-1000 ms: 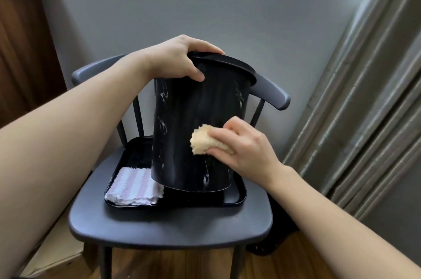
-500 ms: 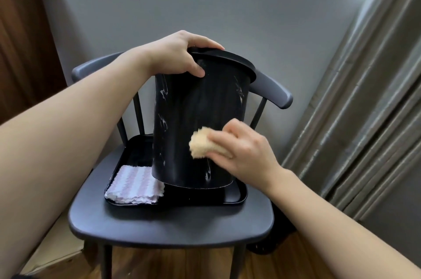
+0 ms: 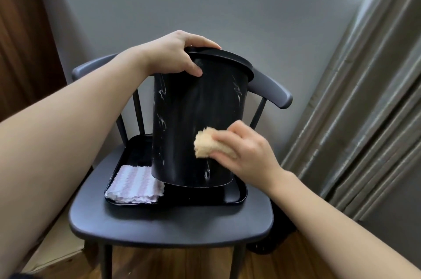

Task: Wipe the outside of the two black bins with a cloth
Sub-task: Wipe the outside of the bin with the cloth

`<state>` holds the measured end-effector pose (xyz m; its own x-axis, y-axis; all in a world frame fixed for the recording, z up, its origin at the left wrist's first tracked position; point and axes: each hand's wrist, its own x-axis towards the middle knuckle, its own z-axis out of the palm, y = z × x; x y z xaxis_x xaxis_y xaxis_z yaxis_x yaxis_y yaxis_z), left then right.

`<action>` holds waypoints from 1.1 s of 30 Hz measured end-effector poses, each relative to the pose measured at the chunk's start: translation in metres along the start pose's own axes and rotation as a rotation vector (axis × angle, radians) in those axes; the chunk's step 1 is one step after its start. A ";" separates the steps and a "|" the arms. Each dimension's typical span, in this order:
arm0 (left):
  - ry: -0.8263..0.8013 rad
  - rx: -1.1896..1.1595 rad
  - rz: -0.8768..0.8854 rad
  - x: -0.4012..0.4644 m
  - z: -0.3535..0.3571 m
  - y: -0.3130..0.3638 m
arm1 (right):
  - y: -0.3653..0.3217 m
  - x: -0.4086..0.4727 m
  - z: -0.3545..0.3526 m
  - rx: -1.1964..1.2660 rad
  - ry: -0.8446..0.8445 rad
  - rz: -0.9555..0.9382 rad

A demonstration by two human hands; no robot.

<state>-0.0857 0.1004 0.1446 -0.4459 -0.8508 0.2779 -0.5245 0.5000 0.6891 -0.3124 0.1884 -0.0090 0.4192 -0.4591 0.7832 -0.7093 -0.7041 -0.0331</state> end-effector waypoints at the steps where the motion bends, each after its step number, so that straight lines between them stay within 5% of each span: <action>1: -0.003 -0.003 0.001 0.000 0.000 0.000 | -0.002 -0.008 0.000 -0.005 -0.042 -0.039; 4: -0.001 -0.005 0.004 0.000 0.000 -0.001 | 0.002 -0.007 -0.003 -0.056 -0.090 -0.098; 10: 0.000 -0.018 -0.003 -0.001 -0.002 -0.002 | 0.014 0.034 -0.006 -0.012 0.107 0.201; 19: -0.001 -0.014 -0.004 -0.001 -0.003 -0.003 | 0.004 -0.013 0.001 -0.021 -0.108 -0.110; 27: 0.008 -0.023 -0.015 0.000 -0.003 -0.005 | 0.007 0.023 0.001 -0.004 0.109 0.121; 33: 0.002 -0.013 -0.011 -0.001 -0.004 -0.003 | -0.005 -0.019 0.004 -0.004 -0.132 -0.100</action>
<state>-0.0810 0.0993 0.1445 -0.4388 -0.8566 0.2713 -0.5202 0.4884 0.7006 -0.3150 0.1986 -0.0260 0.5585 -0.4544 0.6940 -0.6627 -0.7476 0.0439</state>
